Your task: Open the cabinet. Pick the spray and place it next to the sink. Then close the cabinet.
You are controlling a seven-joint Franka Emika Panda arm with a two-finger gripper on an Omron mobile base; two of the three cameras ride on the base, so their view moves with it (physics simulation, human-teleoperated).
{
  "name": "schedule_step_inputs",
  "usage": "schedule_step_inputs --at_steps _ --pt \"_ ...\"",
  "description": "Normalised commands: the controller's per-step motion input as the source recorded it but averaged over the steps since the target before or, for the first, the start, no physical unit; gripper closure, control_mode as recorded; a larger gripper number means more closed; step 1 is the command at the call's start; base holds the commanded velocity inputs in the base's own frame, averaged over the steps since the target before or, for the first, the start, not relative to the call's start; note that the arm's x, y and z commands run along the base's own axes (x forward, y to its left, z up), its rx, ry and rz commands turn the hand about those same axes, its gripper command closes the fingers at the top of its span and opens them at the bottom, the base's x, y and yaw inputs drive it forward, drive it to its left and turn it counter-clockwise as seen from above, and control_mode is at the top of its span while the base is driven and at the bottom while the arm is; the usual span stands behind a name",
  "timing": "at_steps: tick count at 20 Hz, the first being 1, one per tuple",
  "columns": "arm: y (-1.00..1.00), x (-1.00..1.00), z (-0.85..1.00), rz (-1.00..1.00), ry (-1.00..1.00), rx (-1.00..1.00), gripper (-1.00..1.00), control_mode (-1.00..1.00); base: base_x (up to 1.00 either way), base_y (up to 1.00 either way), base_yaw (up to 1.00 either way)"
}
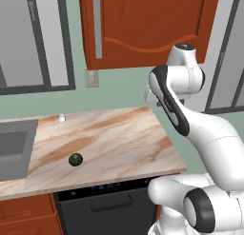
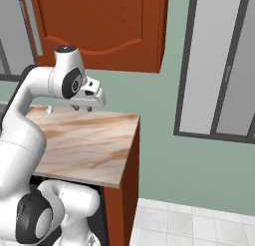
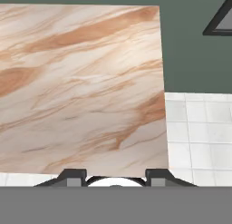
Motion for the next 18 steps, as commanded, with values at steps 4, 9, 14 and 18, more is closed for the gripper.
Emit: schedule_step_inputs --at_steps 4,9,14,18 --pt "0.01 -0.11 0.0 0.01 -0.05 0.0 -1.0 -1.0 0.0 0.0 0.0" --pt "0.09 -0.28 0.0 0.06 -0.33 -0.02 -1.0 -1.0 0.0 0.0 0.0" --pt "0.19 -0.26 0.02 0.01 -0.25 0.0 -1.0 -1.0 0.0 0.0 0.0" --pt "0.33 -0.18 0.11 -0.03 -0.02 0.06 -1.0 -1.0 0.0 0.0 0.0"
